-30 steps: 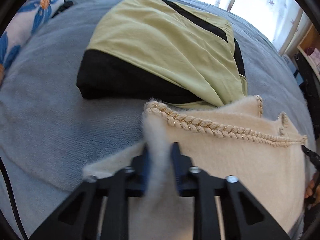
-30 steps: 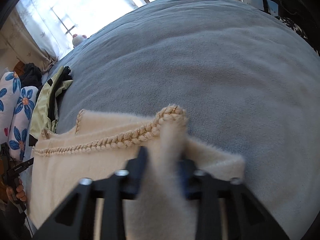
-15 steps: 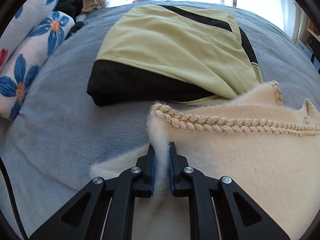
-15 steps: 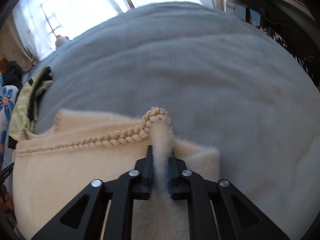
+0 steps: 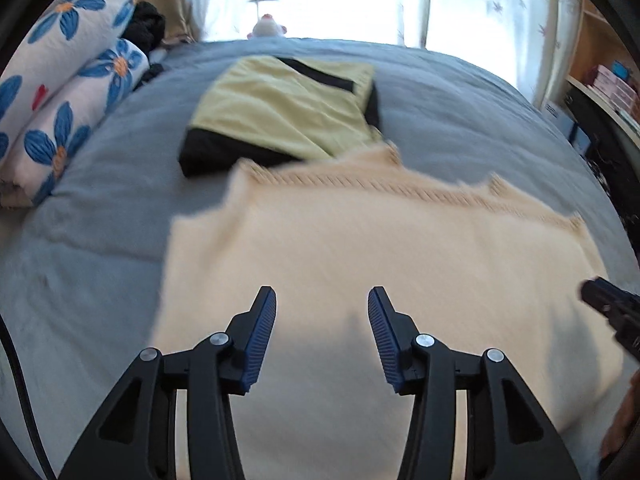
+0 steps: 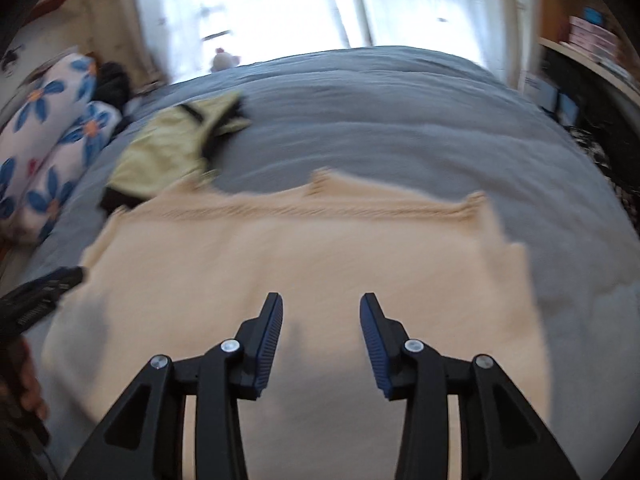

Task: Fold large clothes

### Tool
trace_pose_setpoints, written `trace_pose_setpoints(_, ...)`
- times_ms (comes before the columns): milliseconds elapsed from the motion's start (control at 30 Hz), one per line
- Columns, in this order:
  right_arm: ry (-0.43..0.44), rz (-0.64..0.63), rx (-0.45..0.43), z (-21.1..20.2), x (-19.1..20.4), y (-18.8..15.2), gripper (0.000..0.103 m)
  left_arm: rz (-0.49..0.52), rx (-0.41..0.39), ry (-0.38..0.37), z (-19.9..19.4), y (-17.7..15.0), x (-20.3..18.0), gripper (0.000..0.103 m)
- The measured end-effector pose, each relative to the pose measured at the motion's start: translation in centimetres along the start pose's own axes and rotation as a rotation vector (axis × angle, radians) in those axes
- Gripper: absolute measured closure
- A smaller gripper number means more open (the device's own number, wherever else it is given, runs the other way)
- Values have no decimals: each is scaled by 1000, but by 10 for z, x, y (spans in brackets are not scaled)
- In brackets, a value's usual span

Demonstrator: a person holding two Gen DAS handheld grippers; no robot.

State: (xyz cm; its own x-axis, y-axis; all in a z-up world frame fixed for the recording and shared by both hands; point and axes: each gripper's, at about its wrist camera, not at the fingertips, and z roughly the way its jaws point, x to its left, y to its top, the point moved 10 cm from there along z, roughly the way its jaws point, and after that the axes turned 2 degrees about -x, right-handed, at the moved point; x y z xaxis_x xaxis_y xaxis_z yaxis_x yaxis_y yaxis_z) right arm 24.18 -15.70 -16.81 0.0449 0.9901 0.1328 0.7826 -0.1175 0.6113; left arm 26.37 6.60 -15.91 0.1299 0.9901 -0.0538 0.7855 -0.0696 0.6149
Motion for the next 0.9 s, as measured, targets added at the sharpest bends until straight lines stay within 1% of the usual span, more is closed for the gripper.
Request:
trace_pose_setpoints(33, 24, -8, 7, 0, 15, -7, 63, -8, 10, -3, -2, -9, -6, 57)
trace_pose_setpoints(100, 32, -27, 14, 3, 29, -19, 63, -28, 36, -16, 1, -31, -19, 57)
trace_pose_setpoints(133, 18, -35, 24, 7, 31, -26, 63, -31, 47, -19, 4, -40, -24, 57)
trace_pose_setpoints(167, 2, -31, 38, 11, 27, -31, 63, -30, 48, -3, 6, -47, -26, 57)
trace_pose_setpoints(200, -15, -19, 58, 16, 20, -38, 63, -24, 30, 19, 6, -52, -26, 57)
trace_pose_setpoints(267, -24, 10, 66, 17, 0, -46, 64, -1, 5, 51, 3, -55, -23, 56)
trace_pose_setpoints(333, -63, 37, 49, 9, -31, -53, 66, 9, -6, 122, 2, -56, -7, 56)
trace_pose_setpoints(367, -113, 38, 44, 5, -47, -55, 66, 5, -6, 151, 1, -59, 2, 56)
trace_pose_setpoints(433, -248, 53, 25, -5, -92, -63, 65, -15, -2, 196, 0, -62, 23, 56)
trace_pose_setpoints(467, -271, 84, 24, -8, -112, -67, 65, -32, -1, 217, -1, -64, 35, 56)
trace_pose_setpoints(500, -293, 121, 26, -12, -129, -72, 61, -49, -1, 221, -3, -65, 45, 56)
trace_pose_setpoints(533, -299, 169, 23, -18, -147, -76, 60, -62, -2, 214, -5, -67, 52, 56)
trace_pose_setpoints(567, -285, 197, 22, -21, -156, -79, 60, -66, -3, 221, -8, -68, 56, 56)
trace_pose_setpoints(600, -265, 223, 23, -24, -160, -81, 60, -67, -5, 233, -10, -69, 59, 56)
trace_pose_setpoints(633, -267, 230, 23, -26, -163, -81, 60, -64, -5, 238, -10, -69, 60, 56)
trace_pose_setpoints(700, -297, 218, 32, -25, -162, -82, 60, -57, -2, 264, -12, -69, 60, 56)
trace_pose_setpoints(800, -333, 209, 64, -20, -155, -82, 56, -54, 10, 286, -14, -70, 58, 56)
trace_pose_setpoints(900, -347, 217, 89, -23, -154, -79, 56, -69, 23, 274, -15, -65, 59, 56)
